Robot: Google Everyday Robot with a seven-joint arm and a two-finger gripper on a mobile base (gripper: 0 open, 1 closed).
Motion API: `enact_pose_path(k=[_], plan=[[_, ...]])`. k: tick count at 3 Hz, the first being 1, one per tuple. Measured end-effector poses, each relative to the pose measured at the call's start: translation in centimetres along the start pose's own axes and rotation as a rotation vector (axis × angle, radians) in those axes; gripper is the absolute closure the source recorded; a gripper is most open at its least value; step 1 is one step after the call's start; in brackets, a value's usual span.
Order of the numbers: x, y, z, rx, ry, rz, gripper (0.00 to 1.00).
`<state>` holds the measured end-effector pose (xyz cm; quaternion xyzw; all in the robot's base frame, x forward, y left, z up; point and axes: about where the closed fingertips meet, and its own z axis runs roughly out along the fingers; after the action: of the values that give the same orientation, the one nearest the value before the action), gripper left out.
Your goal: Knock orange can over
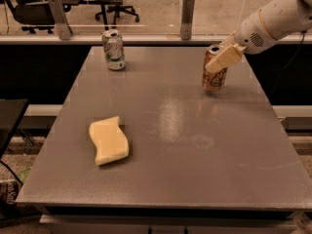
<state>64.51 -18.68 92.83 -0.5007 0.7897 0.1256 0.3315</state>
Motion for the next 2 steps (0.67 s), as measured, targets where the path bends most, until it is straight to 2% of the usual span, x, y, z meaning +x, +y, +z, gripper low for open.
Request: enact_pose_path(k=[1,2], plan=[[-1.7,0.6,-0.7,-0.026,0.111,-0.069,1.0],[-2.8,2.4,-0.5,-0.09,0.264,-0.183,1.0]])
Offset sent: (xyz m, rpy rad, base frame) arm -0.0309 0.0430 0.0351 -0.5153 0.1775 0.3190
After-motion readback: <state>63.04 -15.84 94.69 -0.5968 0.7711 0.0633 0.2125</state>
